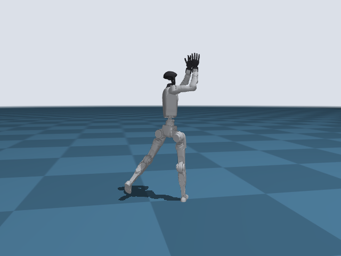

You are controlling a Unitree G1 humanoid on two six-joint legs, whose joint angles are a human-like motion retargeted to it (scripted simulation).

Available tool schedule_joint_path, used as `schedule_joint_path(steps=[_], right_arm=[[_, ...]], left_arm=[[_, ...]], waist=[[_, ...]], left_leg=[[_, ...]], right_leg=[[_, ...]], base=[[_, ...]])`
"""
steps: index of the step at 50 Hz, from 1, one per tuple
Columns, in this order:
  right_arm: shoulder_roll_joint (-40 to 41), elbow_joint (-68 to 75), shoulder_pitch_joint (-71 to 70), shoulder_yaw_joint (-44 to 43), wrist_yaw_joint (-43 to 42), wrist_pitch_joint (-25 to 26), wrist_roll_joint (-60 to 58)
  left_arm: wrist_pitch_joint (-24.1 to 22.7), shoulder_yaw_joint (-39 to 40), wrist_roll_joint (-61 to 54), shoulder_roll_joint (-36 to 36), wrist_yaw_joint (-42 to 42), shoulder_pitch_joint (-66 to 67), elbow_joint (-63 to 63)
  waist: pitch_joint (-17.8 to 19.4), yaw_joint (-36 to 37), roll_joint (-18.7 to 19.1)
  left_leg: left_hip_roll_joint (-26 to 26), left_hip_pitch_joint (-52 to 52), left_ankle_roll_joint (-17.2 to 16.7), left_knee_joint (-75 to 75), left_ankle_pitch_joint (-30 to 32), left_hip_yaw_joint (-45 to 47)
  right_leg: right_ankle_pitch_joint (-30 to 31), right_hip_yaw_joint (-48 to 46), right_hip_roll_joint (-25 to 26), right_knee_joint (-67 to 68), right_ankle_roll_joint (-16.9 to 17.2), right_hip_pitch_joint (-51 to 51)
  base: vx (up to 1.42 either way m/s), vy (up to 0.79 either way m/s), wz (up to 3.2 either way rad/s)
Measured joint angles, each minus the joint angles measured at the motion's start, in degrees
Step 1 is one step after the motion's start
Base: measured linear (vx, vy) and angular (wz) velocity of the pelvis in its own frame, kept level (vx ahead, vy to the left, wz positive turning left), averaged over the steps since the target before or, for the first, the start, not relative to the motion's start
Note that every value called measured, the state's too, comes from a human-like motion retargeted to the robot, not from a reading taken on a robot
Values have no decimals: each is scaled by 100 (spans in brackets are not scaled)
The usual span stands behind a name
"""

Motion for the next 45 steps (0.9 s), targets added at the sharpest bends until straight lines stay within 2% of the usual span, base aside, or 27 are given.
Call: schedule_joint_path(steps=[3, 5, 8, 13, 18, 21, 23, 25, 30, 35, 40, 42, 43, 45], right_arm=[[-928, -644, -1403, 566, -525, 221, -876], [-1446, -1003, -2140, 944, -619, 238, -1250], [-1913, -1448, -2900, 1526, -719, 128, -1685], [-1988, -2028, -3115, 2003, -480, 489, -2243], [-1850, -2329, -2678, 1979, -177, 435, -2239], [-1860, -2363, -2357, 1875, -132, 297, -2105], [-1925, -2357, -2142, 1801, -111, 262, -2088], [-1924, -2385, -2017, 1758, -208, 220, -2154], [-1843, -2361, -1843, 1641, -274, 187, -2387], [-1553, -2398, -1426, 1370, -331, 25, -2315], [-1182, -1968, -291, 960, -379, -286, -1740], [-1177, -1460, 333, 791, -594, -4, -2214], [-786, -1569, 763, 623, -274, -348, -1300], [-274, -1537, 1697, 264, -88, -485, -656]], left_arm=[[-422, -224, 180, 221, 285, -1373, -527], [-648, -190, 546, 275, 579, -1992, -830], [-882, -5, 1204, 306, 1107, -2431, -1382], [-912, 109, 1867, 647, 1567, -2113, -2389], [-770, 13, 2073, 1142, 1773, -1445, -2957], [-713, -101, 2053, 1306, 1745, -1217, -3071], [-424, -206, 2473, 1445, 1690, -1190, -2965], [-673, -259, 2106, 1330, 1725, -1081, -3145], [-902, -285, 2015, 1323, 1809, -950, -3183], [-904, -303, 2185, 1362, 1868, -744, -3160], [-641, -197, 2352, 1159, 1646, 62, -2694], [-615, -88, 2171, 937, 1414, 671, -2351], [-556, -2, 1898, 789, 1221, 1017, -2190], [-496, 102, 1310, 474, 794, 1819, -1857]], waist=[[-109, 332, 354], [-207, 505, 516], [-176, 785, 1027], [49, 947, 2006], [238, 1042, 2593], [277, 1106, 2658], [270, 1129, 2609], [311, 1149, 2523], [405, 1216, 2289], [595, 1346, 2213], [741, 1421, 2107], [768, 1439, 2034], [798, 1431, 2026], [831, 1423, 1985]], left_leg=[[-870, 85, -368, -23, 690, -1510], [-1678, 131, -406, -87, 1081, -2234], [-2322, 230, -406, -65, 1420, -2785], [-2414, 157, -406, 347, 1518, -2814], [-2240, 33, -406, 452, 1518, -2569], [-2188, 3, -406, 293, 1518, -2580], [-2187, -17, -406, 146, 1518, -2609], [-2199, -31, -406, -14, 1518, -2641], [-2246, -101, -406, -272, 1350, -2572], [-2107, -259, -406, -333, 922, -2422], [-1722, -450, -406, -395, 355, -2166], [-1502, -519, -406, -456, 125, -1987], [-1381, -550, -406, -489, 16, -1876], [-1114, -605, -406, -570, -201, -1595]], right_leg=[[109, 822, -47, -240, 218, 53], [-14, 1212, -408, -270, 461, 64], [-232, 1567, -589, -267, 678, 121], [-407, 1765, -370, -277, 613, 209], [-408, 1767, -260, -276, 471, 151], [-365, 1675, -300, -278, 458, 76], [-344, 1569, -384, -276, 479, 22], [-341, 1444, -500, -270, 493, -22], [-400, 1059, -878, -255, 561, -86], [-422, 606, -1089, -244, 652, -149], [-346, 53, -1117, -246, 707, -206], [-312, -206, -1087, -248, 686, -216], [-294, -342, -1064, -247, 664, -215], [-271, -631, -999, -241, 612, -209]], base=[[39, 0, -260], [41, 33, -174], [46, 41, -125], [29, 23, -62], [2, -3, -7], [-6, -12, 30], [-8, -7, 57], [-9, -2, 71], [-11, 5, 85], [-17, 2, 91], [-23, -8, 103], [-24, -10, 118], [-24, -10, 124], [-24, -9, 129]])
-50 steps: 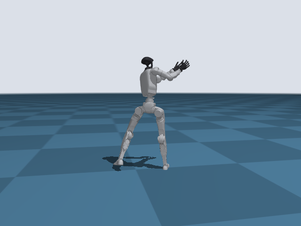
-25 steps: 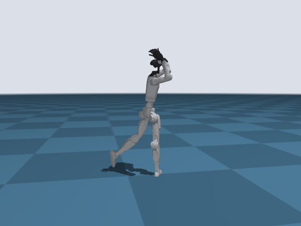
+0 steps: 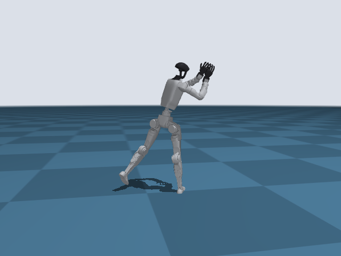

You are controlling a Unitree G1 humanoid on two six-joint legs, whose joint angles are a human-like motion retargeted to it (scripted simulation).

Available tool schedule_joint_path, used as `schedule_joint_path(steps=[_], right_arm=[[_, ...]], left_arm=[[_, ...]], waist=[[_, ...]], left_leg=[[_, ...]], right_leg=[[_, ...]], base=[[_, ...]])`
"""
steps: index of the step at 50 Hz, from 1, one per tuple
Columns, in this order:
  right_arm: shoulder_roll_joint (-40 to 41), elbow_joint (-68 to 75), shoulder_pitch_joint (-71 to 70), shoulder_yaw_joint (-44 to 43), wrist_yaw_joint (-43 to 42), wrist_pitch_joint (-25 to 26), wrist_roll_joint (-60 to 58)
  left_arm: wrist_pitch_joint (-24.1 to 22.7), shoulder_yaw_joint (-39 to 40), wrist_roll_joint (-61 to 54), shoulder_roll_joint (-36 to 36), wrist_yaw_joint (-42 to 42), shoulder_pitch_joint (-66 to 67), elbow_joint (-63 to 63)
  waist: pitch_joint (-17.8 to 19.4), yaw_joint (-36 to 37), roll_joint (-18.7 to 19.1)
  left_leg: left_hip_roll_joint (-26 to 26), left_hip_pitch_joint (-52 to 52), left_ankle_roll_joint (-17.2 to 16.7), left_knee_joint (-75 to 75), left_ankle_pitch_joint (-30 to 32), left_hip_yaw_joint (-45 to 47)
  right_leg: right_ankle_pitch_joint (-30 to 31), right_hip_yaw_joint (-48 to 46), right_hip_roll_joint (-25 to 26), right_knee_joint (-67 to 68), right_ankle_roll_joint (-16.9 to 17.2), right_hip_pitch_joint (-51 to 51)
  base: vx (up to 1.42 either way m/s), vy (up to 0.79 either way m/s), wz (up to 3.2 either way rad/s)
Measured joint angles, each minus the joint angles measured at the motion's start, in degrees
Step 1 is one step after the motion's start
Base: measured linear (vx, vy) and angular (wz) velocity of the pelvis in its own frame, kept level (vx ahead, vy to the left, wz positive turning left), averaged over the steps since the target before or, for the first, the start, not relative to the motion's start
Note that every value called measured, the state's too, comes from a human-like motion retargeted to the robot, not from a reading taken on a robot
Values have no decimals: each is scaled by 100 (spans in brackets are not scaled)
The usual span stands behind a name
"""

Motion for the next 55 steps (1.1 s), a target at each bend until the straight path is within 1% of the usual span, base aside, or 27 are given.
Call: schedule_joint_path(steps=[2, 3, 6, 8, 10, 11, 13, 15, 17, 18, 19, 20, 22, 25, 27, 28, 30, 32, 35, 38, 40, 44, 45, 48, 52, 55], right_arm=[[550, 142, 929, -231, -28, 49, 238], [818, 228, 1383, -320, -66, 61, 359], [1606, 600, 2544, -449, 57, 72, 904], [2001, 931, 3167, -403, 354, 200, 1170], [2375, 1077, 3709, -221, 456, 124, 1606], [2479, 1117, 3947, -73, 489, 123, 1622], [2641, 1155, 4400, 264, 514, 107, 1544], [2757, 1199, 4774, 633, 518, 91, 1362], [2881, 1431, 4996, 977, 621, 95, 1261], [2955, 1625, 5063, 1119, 730, 95, 1268], [3046, 1872, 5079, 1278, 839, 113, 1343], [3145, 2146, 5070, 1445, 949, 139, 1452], [3357, 2666, 5001, 1723, 1124, 149, 1718], [3699, 3254, 4814, 2168, 995, 111, 1903], [3925, 3507, 4718, 2412, 828, 89, 1820], [4025, 3640, 4644, 2492, 755, 127, 1801], [4282, 4027, 4492, 2507, 806, 172, 1909], [4540, 4450, 4363, 2401, 967, 259, 2317], [4891, 5068, 4156, 2203, 1196, 395, 3035], [5078, 5443, 3945, 2182, 1205, 567, 3443], [5176, 5617, 3853, 2188, 1287, 654, 3563], [5336, 6040, 3642, 2073, 1761, 816, 3750], [5341, 6163, 3561, 2030, 1857, 863, 3795], [5365, 6520, 3345, 1912, 2115, 894, 3851], [5328, 6880, 3175, 1829, 2293, 812, 3975], [5287, 7206, 3116, 1725, 2400, 786, 4219]], left_arm=[[121, -72, -494, -342, -276, 795, 388], [202, -94, -674, -536, -359, 1202, 576], [475, -237, -997, -981, -330, 2370, 1138], [628, -292, -1108, -1207, -228, 3155, 1501], [643, -229, -1255, -1376, -128, 3964, 1762], [594, -149, -1307, -1406, -127, 4354, 1808], [475, 19, -1342, -1382, -161, 5117, 1783], [380, 140, -1223, -1213, -192, 5794, 1627], [350, 146, -963, -947, -118, 6305, 1505], [341, 101, -856, -815, -49, 6514, 1490], [356, 75, -711, -689, 27, 6681, 1516], [383, 60, -548, -565, 106, 6825, 1562], [426, 34, -371, -362, 163, 7026, 1714], [454, 113, -183, -104, 125, 7180, 1903], [469, 194, -24, 23, 99, 7269, 1967], [486, 239, -81, 55, 150, 7281, 1993], [542, 323, -106, 82, 236, 7327, 2102], [672, 400, -311, 78, 364, 7354, 2245], [961, 493, -501, 118, 387, 7357, 2464], [1263, 557, -656, 233, 351, 7305, 2559], [1364, 557, -618, 324, 312, 7312, 2603], [1341, 462, -614, 435, 378, 7336, 2750], [1342, 454, -610, 428, 429, 7315, 2800], [1276, 378, -588, 415, 513, 7257, 2913], [1275, 266, -327, 291, 553, 7095, 3169], [1380, 184, -58, 15, 556, 6886, 3665]], waist=[[89, 27, -15], [143, 76, 37], [248, 127, 50], [288, 137, 55], [316, 154, 80], [332, 179, 94], [354, 255, 123], [369, 387, 134], [387, 600, 92], [396, 746, 43], [410, 896, 1], [427, 1047, -38], [507, 1447, -147], [682, 2102, -270], [797, 2476, -265], [854, 2666, -248], [943, 2942, -127], [983, 3158, -17], [996, 3363, 156], [988, 3508, 233], [954, 3554, 313], [849, 3638, 402], [856, 3654, 409], [885, 3739, 375], [953, 3860, 254], [996, 3910, 131]], left_leg=[[372, -16, 0, -69, -239, 378], [606, -23, 0, -84, -378, 609], [893, -73, 260, -227, -767, 1573], [969, -101, 465, -406, -1043, 2315], [975, -121, 614, -660, -1330, 3035], [938, -139, 673, -818, -1462, 3321], [836, -202, 780, -1144, -1694, 3759], [703, -312, 881, -1452, -1862, 3949], [564, -459, 988, -1675, -1966, 3889], [495, -530, 1036, -1751, -2009, 3803], [427, -621, 1082, -1801, -2028, 3686], [358, -721, 1127, -1838, -2034, 3554], [240, -872, 1141, -1826, -2059, 3275], [85, -1066, 1046, -1727, -2092, 2905], [94, -1286, 965, -1318, -2281, 2690], [40, -1312, 917, -1355, -2255, 2589], [102, -1522, 800, -986, -2421, 2352], [41, -1586, 743, -1038, -2389, 2126], [-62, -1651, 747, -1188, -2317, 1765], [-331, -1496, 949, -1841, -1988, 1445], [-400, -1479, 1009, -1993, -1922, 1225], [-444, -1562, 1051, -1979, -1981, 876], [-490, -1528, 1041, -2070, -1945, 803], [-539, -1501, 1000, -2095, -1991, 676], [-597, -1472, 919, -2112, -2072, 614], [-640, -1468, 858, -2135, -2121, 606]], right_leg=[[-22, -301, 171, 71, -97, 18], [-37, -458, 299, 112, -153, 27], [-131, -967, 256, 236, -176, 13], [-200, -1337, 144, 315, -156, -22], [-254, -1720, 28, 383, -117, -68], [-272, -1913, -31, 411, -93, -89], [-292, -2292, -145, 461, -47, -128], [-285, -2649, -259, 503, -6, -151], [-276, -2954, -397, 630, 66, -191], [-331, -3070, -492, 904, 211, -301], [-275, -3195, -562, 863, 167, -264], [-162, -3325, -619, 664, 28, -155], [-70, -3490, -773, 755, 5, -130], [92, -3640, -987, 946, -31, -108], [210, -3701, -1082, 1099, -88, -54], [290, -3694, -1123, 1167, -105, -57], [447, -3698, -1120, 1293, -164, 13], [631, -3605, -1123, 1393, -223, 41], [896, -3376, -1092, 1522, -325, 93], [1110, -2964, -1133, 1699, -446, 55], [1238, -2693, -1090, 1808, -508, 66], [1462, -2144, -952, 2137, -477, -19], [1536, -2016, -946, 2050, -532, 45], [1683, -1739, -906, 2115, -474, 72], [1791, -1624, -925, 2143, -415, 104], [1778, -1759, -990, 2139, -410, 129]], base=[[-22, -9, 128], [-20, -5, 132], [-21, 8, 155], [-22, 16, 176], [-23, 20, 182], [-23, 22, 182], [-23, 25, 178], [-22, 27, 170], [-20, 30, 155], [-18, 31, 142], [-18, 32, 136], [-18, 32, 127], [-15, 33, 110], [-12, 34, 93], [-8, 33, 92], [-7, 33, 91], [-4, 31, 99], [-2, 28, 103], [-1, 25, 109], [0, 21, 106], [3, 17, 104], [4, 13, 84], [2, 12, 64], [2, 9, 47], [0, 7, 23], [0, 0, 0]])
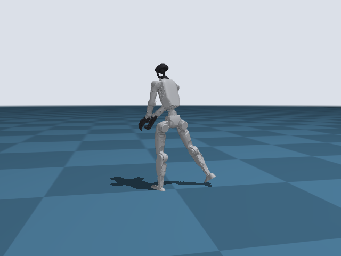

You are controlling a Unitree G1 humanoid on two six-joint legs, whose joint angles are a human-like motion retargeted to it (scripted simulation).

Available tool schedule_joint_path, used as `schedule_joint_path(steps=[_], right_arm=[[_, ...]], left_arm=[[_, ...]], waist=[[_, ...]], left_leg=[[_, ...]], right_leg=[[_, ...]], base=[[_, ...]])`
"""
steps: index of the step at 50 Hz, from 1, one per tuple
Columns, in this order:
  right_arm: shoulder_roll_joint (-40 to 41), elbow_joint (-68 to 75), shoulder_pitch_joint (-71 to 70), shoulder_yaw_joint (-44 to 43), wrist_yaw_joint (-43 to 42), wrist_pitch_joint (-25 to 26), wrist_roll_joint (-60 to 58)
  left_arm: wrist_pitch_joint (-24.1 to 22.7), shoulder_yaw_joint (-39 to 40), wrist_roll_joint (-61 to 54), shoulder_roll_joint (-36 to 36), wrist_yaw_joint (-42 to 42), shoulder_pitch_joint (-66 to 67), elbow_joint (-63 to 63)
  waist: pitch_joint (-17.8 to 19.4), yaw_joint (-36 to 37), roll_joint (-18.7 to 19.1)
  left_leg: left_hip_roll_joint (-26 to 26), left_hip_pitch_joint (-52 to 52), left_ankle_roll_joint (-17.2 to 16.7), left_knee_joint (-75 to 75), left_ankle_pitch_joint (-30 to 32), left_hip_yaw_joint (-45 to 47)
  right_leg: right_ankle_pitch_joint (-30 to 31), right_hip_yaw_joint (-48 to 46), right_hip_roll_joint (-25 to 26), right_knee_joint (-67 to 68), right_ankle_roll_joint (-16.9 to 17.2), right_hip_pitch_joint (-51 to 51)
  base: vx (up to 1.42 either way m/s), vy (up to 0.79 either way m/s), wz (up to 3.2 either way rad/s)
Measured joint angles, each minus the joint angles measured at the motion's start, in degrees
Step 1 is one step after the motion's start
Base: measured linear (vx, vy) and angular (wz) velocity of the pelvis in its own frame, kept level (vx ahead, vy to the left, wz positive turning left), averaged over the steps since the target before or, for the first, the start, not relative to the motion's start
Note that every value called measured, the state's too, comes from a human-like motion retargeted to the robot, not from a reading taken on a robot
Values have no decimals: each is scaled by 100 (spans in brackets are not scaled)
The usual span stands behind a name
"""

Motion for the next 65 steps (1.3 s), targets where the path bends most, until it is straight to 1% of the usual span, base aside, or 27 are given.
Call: schedule_joint_path(steps=[5, 10, 13, 16, 18, 20, 22, 25, 30, 32, 35, 40, 43, 48, 52, 58, 60, 65], right_arm=[[-24, 792, -30, -505, 435, 135, 846], [-21, 1174, 155, -929, 725, 151, 1762], [-15, 1131, 305, -968, 725, 53, 2104], [-15, 1088, 383, -956, 671, -30, 2259], [-10, 1088, 389, -951, 611, -70, 2277], [1, 1102, 365, -948, 541, -94, 2227], [7, 1113, 312, -921, 470, -94, 2070], [-29, 1075, 210, -807, 383, -77, 1629], [-189, 769, 134, -559, 398, -173, 744], [-230, 678, 110, -513, 411, -171, 551], [-255, 647, 84, -463, 364, -88, 468], [-292, 590, 212, -420, 134, -13, 532], [-320, 503, 311, -431, 15, -4, 370], [-288, 658, 201, -481, -8, 136, 149], [-230, 884, -57, -450, 49, 260, 5], [-134, 1096, -479, -321, 88, 402, -436], [-71, 1166, -638, -205, 83, 431, -610], [-26, 1323, -850, -277, -43, 444, -851]], left_arm=[[399, -123, 399, -673, -321, -436, 1284], [738, -463, 923, -1034, -870, -647, 1973], [752, -631, 1114, -1051, -937, -612, 1960], [690, -660, 1103, -1015, -845, -533, 1852], [637, -615, 1051, -989, -748, -485, 1786], [595, -533, 1007, -971, -654, -455, 1746], [566, -413, 948, -961, -589, -455, 1732], [492, -195, 768, -951, -522, -499, 1710], [104, 18, 396, -936, -184, -527, 1546], [36, 68, 313, -952, -66, -553, 1537], [121, 236, 192, -995, -126, -606, 1598], [389, 653, 173, -1021, -720, -582, 1569], [433, 716, 240, -1035, -921, -529, 1552], [439, 699, 75, -1080, -791, -530, 1720], [357, 750, -199, -1035, -617, -556, 1764], [113, 875, -727, -890, -505, -612, 1720], [-11, 878, -829, -806, -395, -604, 1650], [7, 1038, -971, -822, -512, -802, 1811]], waist=[[14, -72, -310], [-23, -161, -760], [-63, -67, -1024], [-119, 146, -1242], [-156, 313, -1356], [-184, 459, -1434], [-193, 542, -1456], [-165, 525, -1380], [-53, 130, -1035], [-10, -80, -899], [39, -395, -760], [86, -947, -747], [110, -1293, -805], [191, -1635, -809], [306, -1561, -696], [456, -1154, -512], [505, -1098, -511], [517, -943, -591]], left_leg=[[-88, -62, -48, -54, -40, 20], [-149, -165, -69, -84, -52, 214], [-137, -222, -91, -66, -63, 465], [-96, -274, -134, -19, -73, 773], [-63, -305, -173, 26, -75, 977], [-29, -328, -213, 79, -69, 1158], [14, -340, -242, 137, -53, 1297], [102, -332, -258, 219, -10, 1428], [282, -230, -204, 259, 122, 1467], [365, -170, -170, 240, 183, 1477], [498, -69, -115, 204, 268, 1525], [724, 102, -43, 225, 342, 1725], [854, 194, -41, 282, 347, 1900], [1007, 345, -55, 302, 354, 2198], [1039, 453, -56, 215, 388, 2390], [1003, 536, -98, 85, 444, 2553], [996, 538, -126, 62, 457, 2581], [995, 588, -173, -16, 495, 2626]], right_leg=[[-222, -661, -202, -87, -42, 74], [-573, -1885, -445, -369, -69, 197], [-847, -2835, -521, -642, -46, 273], [-1204, -3703, -490, -976, 24, 330], [-1468, -4109, -425, -1211, 86, 349], [-1720, -4318, -350, -1420, 141, 347], [-1921, -4314, -286, -1556, 163, 323], [-2109, -4091, -223, -1593, 135, 256], [-2127, -3684, -166, -1244, 8, 105], [-2104, -3590, -137, -1041, -69, 28], [-2093, -3482, -74, -782, -207, -76], [-2138, -3253, 93, -628, -408, -169], [-2162, -3067, 216, -672, -459, -199], [-2143, -2781, 400, -851, -430, -233], [-2075, -2642, 493, -1067, -310, -226], [-1949, -2590, 553, -1444, -43, -142], [-1910, -2595, 568, -1545, 26, -120], [-1899, -2589, 608, -1665, 45, -64]], base=[[0, 0, 0], [-3, -4, -29], [-4, -9, -74], [-4, -12, -95], [-5, -14, -95], [-5, -15, -86], [-5, -16, -71], [-5, -16, -49], [-5, -17, -21], [-4, -18, -17], [-3, -17, -26], [-1, -14, -45], [-1, -10, -58], [-3, -6, -56], [-5, -4, -40], [-3, -2, -12], [0, 0, 0], [0, 0, 0]])
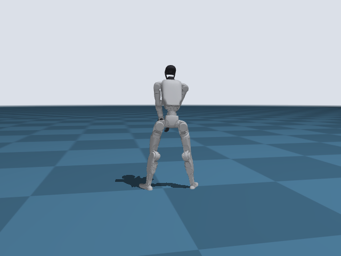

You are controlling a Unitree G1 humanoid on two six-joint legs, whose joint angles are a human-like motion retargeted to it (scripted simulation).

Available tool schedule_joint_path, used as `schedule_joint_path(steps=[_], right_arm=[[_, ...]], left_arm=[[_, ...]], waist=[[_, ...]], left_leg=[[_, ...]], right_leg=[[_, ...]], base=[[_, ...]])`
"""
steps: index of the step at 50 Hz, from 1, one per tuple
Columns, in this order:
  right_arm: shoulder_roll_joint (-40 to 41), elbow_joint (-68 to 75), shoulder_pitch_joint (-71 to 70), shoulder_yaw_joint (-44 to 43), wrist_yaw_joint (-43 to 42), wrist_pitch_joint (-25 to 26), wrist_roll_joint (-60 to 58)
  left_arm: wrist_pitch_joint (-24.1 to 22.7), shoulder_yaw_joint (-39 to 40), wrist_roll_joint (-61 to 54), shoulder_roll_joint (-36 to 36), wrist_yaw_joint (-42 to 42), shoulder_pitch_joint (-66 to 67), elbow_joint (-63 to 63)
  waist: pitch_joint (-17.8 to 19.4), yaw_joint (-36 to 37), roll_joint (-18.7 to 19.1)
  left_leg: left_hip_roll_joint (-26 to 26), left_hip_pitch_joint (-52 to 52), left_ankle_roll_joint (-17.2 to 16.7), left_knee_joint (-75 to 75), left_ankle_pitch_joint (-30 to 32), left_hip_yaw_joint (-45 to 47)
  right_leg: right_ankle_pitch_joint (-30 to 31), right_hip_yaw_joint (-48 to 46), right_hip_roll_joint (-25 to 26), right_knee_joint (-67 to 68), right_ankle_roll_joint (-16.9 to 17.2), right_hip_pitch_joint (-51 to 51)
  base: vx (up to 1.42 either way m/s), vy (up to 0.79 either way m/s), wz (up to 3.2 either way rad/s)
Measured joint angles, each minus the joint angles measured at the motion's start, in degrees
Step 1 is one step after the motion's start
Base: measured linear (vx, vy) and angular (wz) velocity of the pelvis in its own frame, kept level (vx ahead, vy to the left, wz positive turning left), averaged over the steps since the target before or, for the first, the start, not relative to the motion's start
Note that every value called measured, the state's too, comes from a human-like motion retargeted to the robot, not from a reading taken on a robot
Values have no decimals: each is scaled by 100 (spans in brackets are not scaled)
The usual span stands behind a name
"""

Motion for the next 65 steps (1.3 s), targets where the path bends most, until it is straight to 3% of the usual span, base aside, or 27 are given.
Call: schedule_joint_path(steps=[5, 13, 31, 43, 51, 53, 58, 65], right_arm=[[-106, -30, 9, -69, -100, -34, 211], [-325, -176, -36, 38, -130, -15, 282], [-285, 67, -168, -72, -51, 67, 444], [-111, 377, -363, -151, -143, 237, 645], [-192, 150, -190, -284, -331, 149, 486], [-253, 51, -83, -266, -284, 103, 512], [-454, -23, -81, 5, -118, 122, 845], [-415, 5, -177, 93, 59, 178, 972]], left_arm=[[217, -50, 85, -38, -324, -182, 74], [68, -179, 72, -272, 345, -297, 115], [120, -360, -153, -243, 89, -386, 339], [449, -690, -410, -11, -478, -426, 395], [554, -464, -82, -71, -848, -474, 378], [541, -548, -151, -133, -849, -464, 358], [492, -487, -34, -277, -482, -531, 310], [468, -518, -116, -162, -415, -530, 186]], waist=[[4, -141, -269], [31, -241, -532], [2, -59, -276], [83, -87, -35], [66, -501, -478], [25, -557, -629], [-2, -727, -837], [77, -512, -887]], left_leg=[[22, 35, -14, -83, 44, -6], [19, 6, 30, -125, 82, -79], [-10, -90, 24, -151, 120, -196], [-11, -148, -15, -153, 155, -221], [-30, -96, -51, -185, 134, -165], [6, -70, -61, -135, 59, -135], [-53, -109, 41, -119, 72, -186], [-129, -187, 156, 24, -14, -305]], right_leg=[[-13, -15, 43, -4, -38, 23], [-1, -92, 47, -4, -26, 46], [9, -208, 30, -33, -45, 52], [-2, -224, 24, 16, -116, -6], [120, -159, 19, -58, -9, -10], [-194, -112, -107, 681, 212, -306], [141, -173, -36, 24, 24, -29], [106, -323, -144, 84, -79, 53]], base=[[0, 0, 0], [0, 0, 0], [0, 0, 0], [0, 0, 0], [0, 0, 0], [6, 2, -13], [0, 0, 0], [1, 2, 6]])
